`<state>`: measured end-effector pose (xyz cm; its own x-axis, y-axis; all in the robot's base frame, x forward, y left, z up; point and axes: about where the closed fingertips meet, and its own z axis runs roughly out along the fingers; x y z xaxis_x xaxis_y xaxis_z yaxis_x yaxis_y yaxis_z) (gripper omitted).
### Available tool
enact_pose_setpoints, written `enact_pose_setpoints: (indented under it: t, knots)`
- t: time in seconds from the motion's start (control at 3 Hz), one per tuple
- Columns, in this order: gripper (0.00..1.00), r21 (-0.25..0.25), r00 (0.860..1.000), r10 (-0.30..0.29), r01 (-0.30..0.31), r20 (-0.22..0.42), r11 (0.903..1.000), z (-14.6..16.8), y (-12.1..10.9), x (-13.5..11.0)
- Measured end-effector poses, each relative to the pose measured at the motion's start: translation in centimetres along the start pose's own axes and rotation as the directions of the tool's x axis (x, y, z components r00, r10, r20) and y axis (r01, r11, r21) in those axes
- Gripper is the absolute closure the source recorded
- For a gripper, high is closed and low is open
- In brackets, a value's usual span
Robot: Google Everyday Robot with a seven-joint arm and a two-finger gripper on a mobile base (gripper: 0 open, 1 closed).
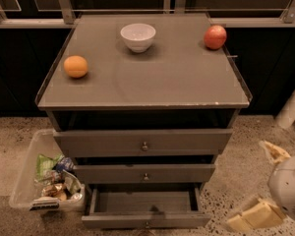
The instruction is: Close bottom drawer
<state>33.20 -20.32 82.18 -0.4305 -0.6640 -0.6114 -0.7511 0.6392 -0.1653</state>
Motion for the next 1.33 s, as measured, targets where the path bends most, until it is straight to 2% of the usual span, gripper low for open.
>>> enact_pose_setpoints:
  t: [0.33, 0.67, 1.0, 1.33]
  knots:
    - [0.0, 0.0, 1.0, -0.003, 0.003, -0.002, 1.0, 0.0, 0.0, 0.0]
    - [0.0, -0.012, 0.996, 0.086, -0.086, -0.019, 0.9962, 2.2, -0.7, 3.2]
    - [0.0, -0.041, 0.986, 0.164, -0.165, -0.033, 0.9854, 6.1, -2.0, 7.2]
    - [0.0, -0.071, 0.965, 0.257, -0.261, -0.059, 0.9627, 10.3, -2.4, 11.7]
